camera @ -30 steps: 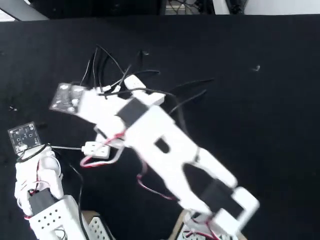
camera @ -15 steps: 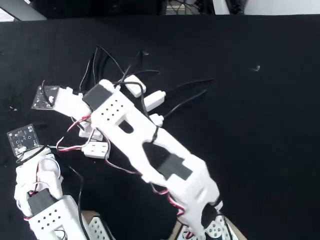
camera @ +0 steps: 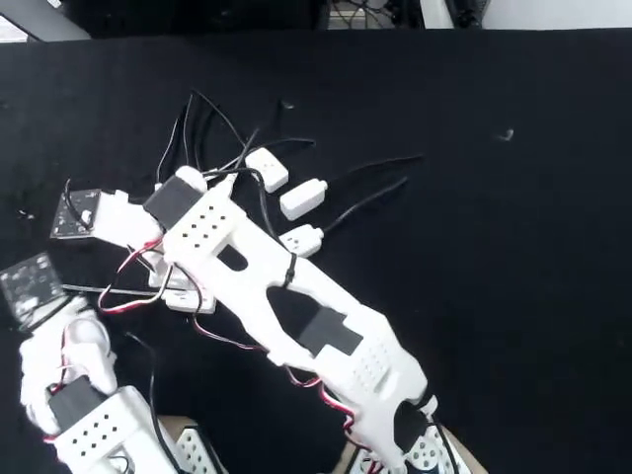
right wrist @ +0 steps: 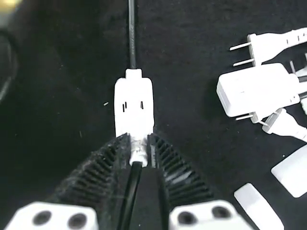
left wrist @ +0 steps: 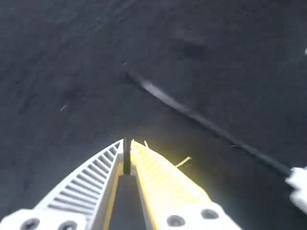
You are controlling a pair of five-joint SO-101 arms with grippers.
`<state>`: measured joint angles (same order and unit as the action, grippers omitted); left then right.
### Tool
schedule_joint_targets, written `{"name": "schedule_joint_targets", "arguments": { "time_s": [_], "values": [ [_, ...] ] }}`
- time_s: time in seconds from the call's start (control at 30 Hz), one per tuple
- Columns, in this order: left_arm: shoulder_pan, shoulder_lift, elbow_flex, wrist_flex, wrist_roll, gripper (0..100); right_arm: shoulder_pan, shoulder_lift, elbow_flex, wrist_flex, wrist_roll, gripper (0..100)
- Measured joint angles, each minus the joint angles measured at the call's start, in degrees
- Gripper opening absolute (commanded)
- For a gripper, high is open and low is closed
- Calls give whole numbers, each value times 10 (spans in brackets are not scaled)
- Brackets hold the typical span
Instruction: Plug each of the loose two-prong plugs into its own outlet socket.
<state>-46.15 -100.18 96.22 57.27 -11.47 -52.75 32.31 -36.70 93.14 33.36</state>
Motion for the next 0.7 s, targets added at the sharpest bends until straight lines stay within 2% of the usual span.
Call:
{"name": "schedule_joint_targets", "arguments": {
  "time_s": [0.2,0.7],
  "values": [
    [-30,0,0,20,57,30,-3,7,-11,7,17,11],
    [-32,0,0,23,61,30,-4,33,-13,11,47,11]
  ]
}}
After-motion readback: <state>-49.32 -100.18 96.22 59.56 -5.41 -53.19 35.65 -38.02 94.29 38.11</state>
